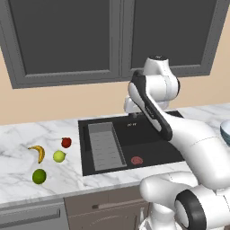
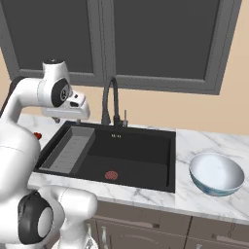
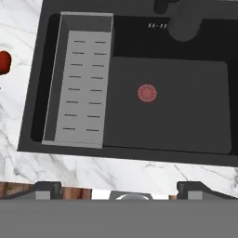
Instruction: There is a mixed pile of frozen fruits and vegetables on the counter. Locate all the frozen vegetables and place the items in a bowl on the counter. Take all the frozen fruits and defrost them in a running sink.
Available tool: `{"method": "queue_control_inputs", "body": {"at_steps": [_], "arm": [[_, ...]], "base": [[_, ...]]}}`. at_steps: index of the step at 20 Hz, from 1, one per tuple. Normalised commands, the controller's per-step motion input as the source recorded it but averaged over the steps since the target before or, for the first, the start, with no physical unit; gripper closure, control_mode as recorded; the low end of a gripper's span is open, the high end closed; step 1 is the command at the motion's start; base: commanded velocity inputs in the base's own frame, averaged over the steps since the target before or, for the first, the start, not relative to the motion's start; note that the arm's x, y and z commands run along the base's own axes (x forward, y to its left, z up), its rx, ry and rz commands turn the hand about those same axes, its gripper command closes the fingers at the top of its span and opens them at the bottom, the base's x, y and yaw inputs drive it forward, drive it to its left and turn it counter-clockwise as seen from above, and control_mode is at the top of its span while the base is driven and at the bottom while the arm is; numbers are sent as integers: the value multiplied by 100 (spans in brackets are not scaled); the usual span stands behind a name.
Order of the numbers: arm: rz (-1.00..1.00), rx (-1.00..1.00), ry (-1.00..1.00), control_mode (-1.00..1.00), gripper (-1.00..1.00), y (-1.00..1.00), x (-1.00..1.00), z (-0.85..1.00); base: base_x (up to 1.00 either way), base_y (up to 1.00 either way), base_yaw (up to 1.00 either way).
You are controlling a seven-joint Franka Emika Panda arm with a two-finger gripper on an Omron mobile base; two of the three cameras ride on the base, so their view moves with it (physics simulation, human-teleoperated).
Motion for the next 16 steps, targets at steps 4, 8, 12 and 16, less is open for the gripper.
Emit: {"method": "queue_control_inputs", "body": {"at_steps": [4,8,12,16], "arm": [[-1,0,4,-100,-100,45,5,-17],[-1,-1,9,-100,-100,43,10,-17],[-1,-6,13,-100,-100,47,16,-24],[-1,-6,15,-100,-100,47,16,-23]], "base": [[0,0,0],[0,0,0],[0,0,0],[0,0,0]]}}
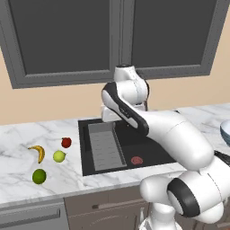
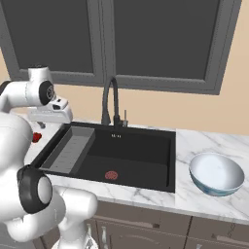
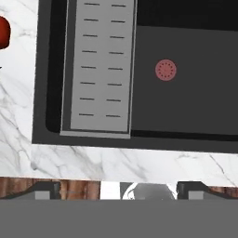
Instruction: There is a mixed pile of frozen fruits and vegetables on the counter. Locate all the frozen vegetables and place the items in a bowl on the counter. Take all the frozen fruits and defrost them in a running sink.
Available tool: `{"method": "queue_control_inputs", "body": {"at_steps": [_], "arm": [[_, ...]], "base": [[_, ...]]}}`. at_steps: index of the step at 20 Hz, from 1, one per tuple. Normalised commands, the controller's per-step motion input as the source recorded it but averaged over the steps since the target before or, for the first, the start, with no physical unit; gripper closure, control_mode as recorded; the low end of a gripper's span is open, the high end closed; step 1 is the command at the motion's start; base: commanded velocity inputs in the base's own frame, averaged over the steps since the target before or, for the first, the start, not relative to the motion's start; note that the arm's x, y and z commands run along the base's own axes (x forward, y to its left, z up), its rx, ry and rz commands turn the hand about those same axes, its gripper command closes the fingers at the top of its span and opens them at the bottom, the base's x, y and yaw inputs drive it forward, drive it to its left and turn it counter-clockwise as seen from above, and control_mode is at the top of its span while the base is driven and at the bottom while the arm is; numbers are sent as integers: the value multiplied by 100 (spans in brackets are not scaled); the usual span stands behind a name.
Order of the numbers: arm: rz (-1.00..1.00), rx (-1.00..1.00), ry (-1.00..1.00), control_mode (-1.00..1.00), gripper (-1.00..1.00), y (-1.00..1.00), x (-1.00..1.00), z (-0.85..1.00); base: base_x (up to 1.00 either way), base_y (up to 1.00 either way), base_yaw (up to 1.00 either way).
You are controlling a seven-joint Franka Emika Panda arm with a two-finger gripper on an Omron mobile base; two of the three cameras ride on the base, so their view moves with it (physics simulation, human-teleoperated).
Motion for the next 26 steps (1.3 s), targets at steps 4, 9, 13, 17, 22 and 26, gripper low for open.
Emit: {"method": "queue_control_inputs", "body": {"at_steps": [4,9,13,17,22,26], "arm": [[-2,-7,15,-100,-100,47,13,-21],[-2,-6,15,-100,-100,47,13,-21],[-3,-4,15,-100,-100,44,15,-23],[-5,-2,11,-100,-100,44,18,-25],[-7,0,2,-100,-100,40,17,-24],[-8,0,0,-100,-100,37,23,-21]], "base": [[0,0,0],[0,0,0],[0,0,0],[0,0,0],[0,0,0],[0,0,0]]}}
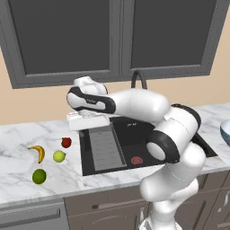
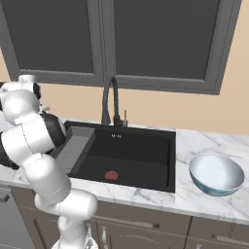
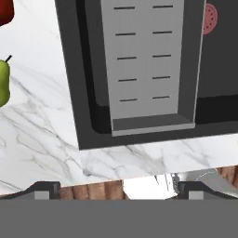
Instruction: There is a mixed pile of frozen fruits and vegetables on the counter. Locate all the frozen vegetables and place the items in a bowl on the counter. Take all the frozen fruits and defrost them in a running sink.
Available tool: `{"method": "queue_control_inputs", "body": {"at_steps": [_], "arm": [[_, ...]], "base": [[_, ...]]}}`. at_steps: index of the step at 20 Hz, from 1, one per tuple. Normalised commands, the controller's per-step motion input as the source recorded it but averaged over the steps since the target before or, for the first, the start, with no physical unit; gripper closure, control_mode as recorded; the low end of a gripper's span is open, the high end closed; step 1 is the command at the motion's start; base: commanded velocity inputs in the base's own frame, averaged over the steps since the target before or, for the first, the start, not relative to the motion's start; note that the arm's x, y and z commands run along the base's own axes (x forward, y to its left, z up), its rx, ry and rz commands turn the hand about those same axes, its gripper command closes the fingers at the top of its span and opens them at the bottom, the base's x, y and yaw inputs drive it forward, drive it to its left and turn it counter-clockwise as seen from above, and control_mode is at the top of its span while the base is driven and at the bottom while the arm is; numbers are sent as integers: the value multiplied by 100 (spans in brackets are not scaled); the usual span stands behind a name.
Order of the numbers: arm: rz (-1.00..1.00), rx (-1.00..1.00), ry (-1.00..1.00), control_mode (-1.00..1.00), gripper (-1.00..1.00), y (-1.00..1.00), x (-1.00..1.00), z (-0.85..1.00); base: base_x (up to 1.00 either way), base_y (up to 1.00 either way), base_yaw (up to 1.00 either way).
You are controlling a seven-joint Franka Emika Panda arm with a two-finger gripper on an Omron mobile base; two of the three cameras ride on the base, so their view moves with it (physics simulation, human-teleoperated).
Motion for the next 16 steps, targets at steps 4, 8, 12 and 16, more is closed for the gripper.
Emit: {"method": "queue_control_inputs", "body": {"at_steps": [4,8,12,16], "arm": [[-8,0,-2,-100,-100,34,28,-22],[-8,0,-4,-100,-100,33,25,-22],[-9,0,-8,-100,-100,31,22,-18],[-7,0,-4,-100,-100,32,24,-19]], "base": [[0,0,0],[0,0,0],[0,0,0],[0,0,0]]}}
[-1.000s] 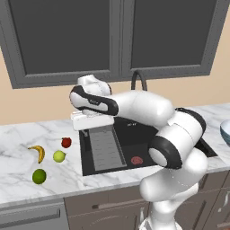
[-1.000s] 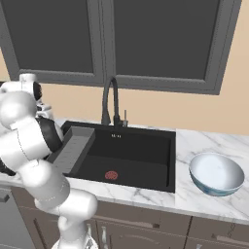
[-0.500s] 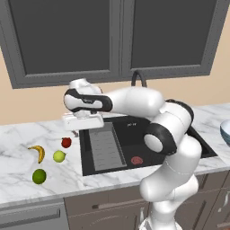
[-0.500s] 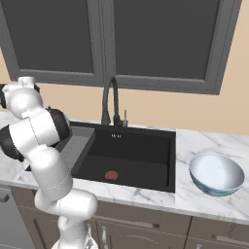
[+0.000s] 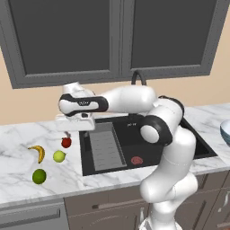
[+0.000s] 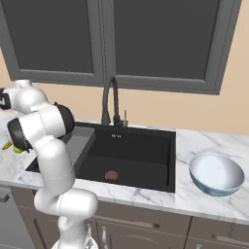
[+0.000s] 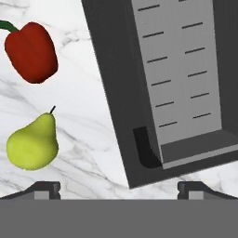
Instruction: There is a mixed pile of frozen fruits and vegetables on the counter. Locate all the frozen vegetables and place the items in a bowl on the counter. Take all the frozen fruits and defrost them in a running sink.
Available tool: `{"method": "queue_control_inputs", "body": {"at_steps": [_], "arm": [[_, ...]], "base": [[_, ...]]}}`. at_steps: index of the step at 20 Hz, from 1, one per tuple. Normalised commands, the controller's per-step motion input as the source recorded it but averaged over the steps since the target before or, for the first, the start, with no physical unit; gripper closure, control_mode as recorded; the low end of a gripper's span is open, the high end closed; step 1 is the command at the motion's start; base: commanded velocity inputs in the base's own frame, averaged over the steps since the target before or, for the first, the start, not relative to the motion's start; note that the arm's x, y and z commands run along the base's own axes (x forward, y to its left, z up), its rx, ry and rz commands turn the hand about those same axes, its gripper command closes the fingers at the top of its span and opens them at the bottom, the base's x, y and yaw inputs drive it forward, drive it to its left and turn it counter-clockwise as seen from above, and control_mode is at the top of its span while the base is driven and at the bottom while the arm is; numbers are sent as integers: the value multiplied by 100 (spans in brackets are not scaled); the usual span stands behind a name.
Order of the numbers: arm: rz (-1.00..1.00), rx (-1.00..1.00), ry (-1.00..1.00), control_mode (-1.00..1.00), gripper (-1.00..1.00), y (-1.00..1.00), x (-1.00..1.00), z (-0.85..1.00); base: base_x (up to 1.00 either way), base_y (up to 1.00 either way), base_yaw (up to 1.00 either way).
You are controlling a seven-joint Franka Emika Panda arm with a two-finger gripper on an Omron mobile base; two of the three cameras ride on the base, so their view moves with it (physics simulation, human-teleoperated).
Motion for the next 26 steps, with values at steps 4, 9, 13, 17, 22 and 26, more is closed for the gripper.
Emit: {"method": "queue_control_inputs", "body": {"at_steps": [4,9,13,17,22,26], "arm": [[-6,0,0,-100,-100,32,25,-20],[-3,0,-1,-100,-100,23,37,-23],[0,0,0,-100,-100,3,46,-22],[0,0,0,-100,-100,4,35,-19],[-1,0,0,-100,-100,25,25,-14],[-1,0,0,-100,-100,21,32,-20]], "base": [[0,0,0],[0,0,0],[0,0,0],[0,0,0],[0,0,0],[0,0,0]]}}
